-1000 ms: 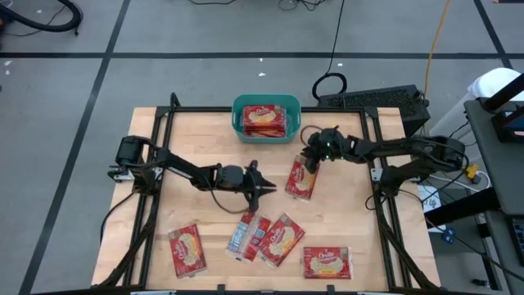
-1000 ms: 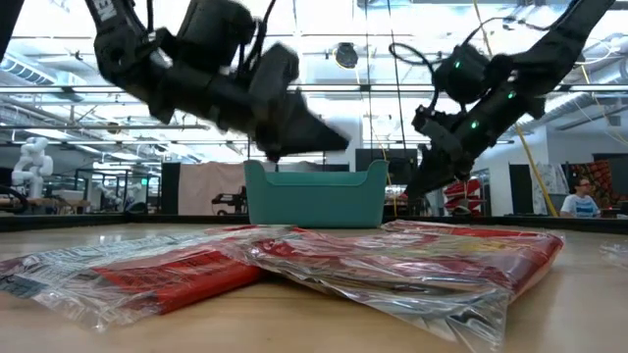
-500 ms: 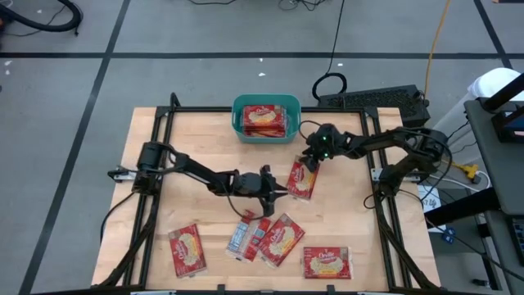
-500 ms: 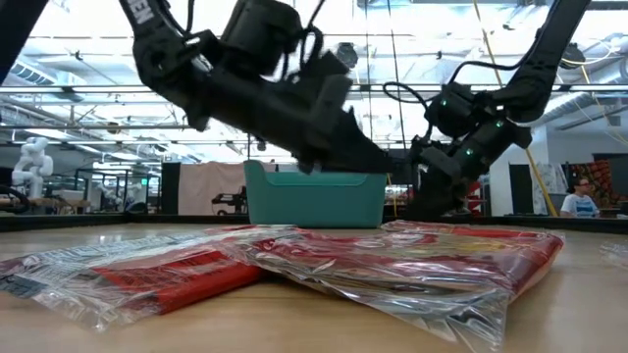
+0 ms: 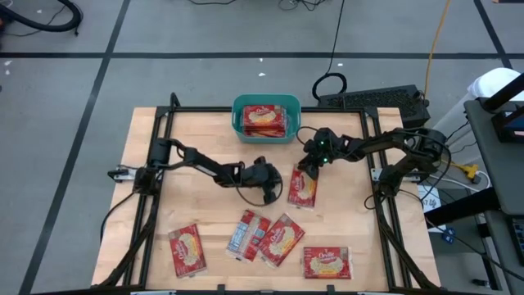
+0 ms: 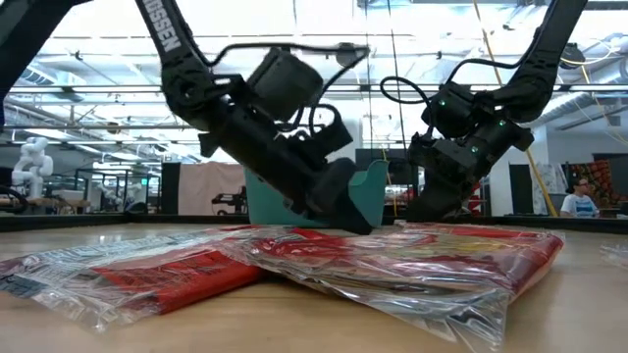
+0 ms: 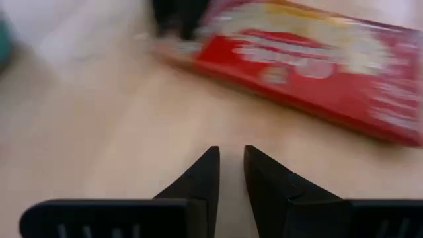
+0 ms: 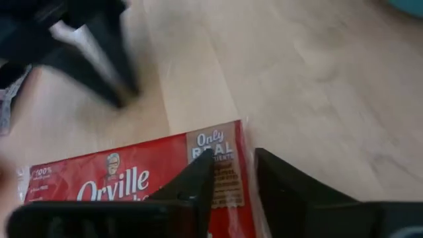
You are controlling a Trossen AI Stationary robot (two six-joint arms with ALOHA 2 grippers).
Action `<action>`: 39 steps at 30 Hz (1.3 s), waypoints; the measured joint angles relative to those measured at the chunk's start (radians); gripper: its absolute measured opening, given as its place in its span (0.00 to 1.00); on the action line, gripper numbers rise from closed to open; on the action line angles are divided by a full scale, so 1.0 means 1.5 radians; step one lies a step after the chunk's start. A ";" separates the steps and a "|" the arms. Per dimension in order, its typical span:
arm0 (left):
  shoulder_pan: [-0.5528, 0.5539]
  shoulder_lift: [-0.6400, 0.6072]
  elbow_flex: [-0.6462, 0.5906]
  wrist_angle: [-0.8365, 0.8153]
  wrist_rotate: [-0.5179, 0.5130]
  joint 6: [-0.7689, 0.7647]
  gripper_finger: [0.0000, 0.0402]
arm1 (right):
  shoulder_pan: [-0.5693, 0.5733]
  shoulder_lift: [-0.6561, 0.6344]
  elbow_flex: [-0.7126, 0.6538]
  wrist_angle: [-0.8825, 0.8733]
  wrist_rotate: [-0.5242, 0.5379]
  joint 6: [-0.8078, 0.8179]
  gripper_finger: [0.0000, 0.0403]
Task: Sort popcorn bags into baskets
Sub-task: Put the red popcorn bag into the green bin
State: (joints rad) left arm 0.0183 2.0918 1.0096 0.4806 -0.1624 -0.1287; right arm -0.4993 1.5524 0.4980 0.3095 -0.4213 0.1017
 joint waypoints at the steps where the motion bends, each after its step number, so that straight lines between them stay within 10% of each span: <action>1: 0.011 0.000 0.000 -0.008 0.000 0.000 0.18 | 0.002 0.000 0.000 0.000 0.000 -0.001 0.20; 7: 0.056 -0.013 0.002 -0.060 0.070 -0.016 0.18 | 0.011 -0.001 0.000 -0.005 0.006 0.012 0.01; 30: 0.058 -0.008 -0.001 0.037 0.279 -0.078 0.18 | 0.148 -0.255 -0.001 -0.150 0.265 0.029 0.00; 39: 0.058 -0.008 -0.001 0.100 0.292 -0.126 0.44 | 0.188 -0.312 -0.001 -0.171 0.285 0.034 0.00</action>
State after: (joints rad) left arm 0.1055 2.0793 1.0079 0.6303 0.2753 -0.3174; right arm -0.2171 1.0846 0.4973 0.0532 0.0065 0.1524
